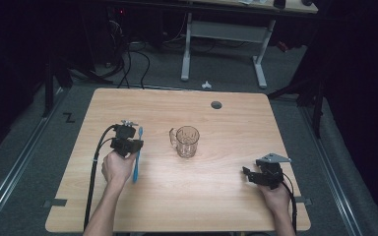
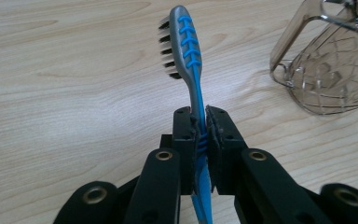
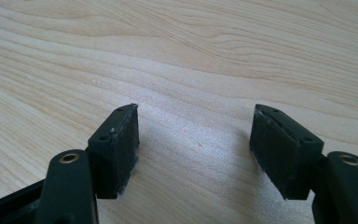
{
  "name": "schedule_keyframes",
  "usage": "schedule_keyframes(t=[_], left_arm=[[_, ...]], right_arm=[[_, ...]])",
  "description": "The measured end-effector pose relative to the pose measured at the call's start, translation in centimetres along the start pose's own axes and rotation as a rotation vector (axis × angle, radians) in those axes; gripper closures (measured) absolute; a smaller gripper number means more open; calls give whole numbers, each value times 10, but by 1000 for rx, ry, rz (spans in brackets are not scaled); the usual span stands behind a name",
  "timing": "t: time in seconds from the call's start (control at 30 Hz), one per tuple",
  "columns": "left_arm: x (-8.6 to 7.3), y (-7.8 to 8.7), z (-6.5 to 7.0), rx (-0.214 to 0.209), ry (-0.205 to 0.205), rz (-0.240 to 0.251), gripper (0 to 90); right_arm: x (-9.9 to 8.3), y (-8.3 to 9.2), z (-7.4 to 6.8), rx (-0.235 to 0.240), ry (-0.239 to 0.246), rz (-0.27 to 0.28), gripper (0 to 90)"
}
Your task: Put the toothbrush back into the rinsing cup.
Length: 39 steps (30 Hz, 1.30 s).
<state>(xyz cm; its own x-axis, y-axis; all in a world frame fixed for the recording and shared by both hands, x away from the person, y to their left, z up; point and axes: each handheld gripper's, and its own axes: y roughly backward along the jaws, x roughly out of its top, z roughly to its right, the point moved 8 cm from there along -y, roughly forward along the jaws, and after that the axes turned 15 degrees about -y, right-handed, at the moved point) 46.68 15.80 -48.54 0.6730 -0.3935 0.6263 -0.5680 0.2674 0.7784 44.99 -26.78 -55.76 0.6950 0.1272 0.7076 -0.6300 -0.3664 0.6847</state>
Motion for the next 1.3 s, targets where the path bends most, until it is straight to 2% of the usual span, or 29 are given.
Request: schedule_keyframes(t=[0.07,0.37,0.6,0.67,0.87,1.17,1.3], left_arm=[[1,1,0,2,-5,1,825],[13,10,9,-45,-33,15,825],[22,14,13,-54,-53,19,823],[25,14,15,-76,-51,26,823],[30,14,18,-83,-69,20,824],[46,19,24,-94,-100,44,826],[55,21,26,-97,-103,72,827]], right_arm=[[0,0,0,0,1,0,333],[0,0,0,-1,1,0,333],[0,0,0,-1,1,0,333],[0,0,0,0,1,0,333],[0,0,0,0,1,0,333],[0,0,0,0,0,0,333],[0,0,0,0,0,0,333]])
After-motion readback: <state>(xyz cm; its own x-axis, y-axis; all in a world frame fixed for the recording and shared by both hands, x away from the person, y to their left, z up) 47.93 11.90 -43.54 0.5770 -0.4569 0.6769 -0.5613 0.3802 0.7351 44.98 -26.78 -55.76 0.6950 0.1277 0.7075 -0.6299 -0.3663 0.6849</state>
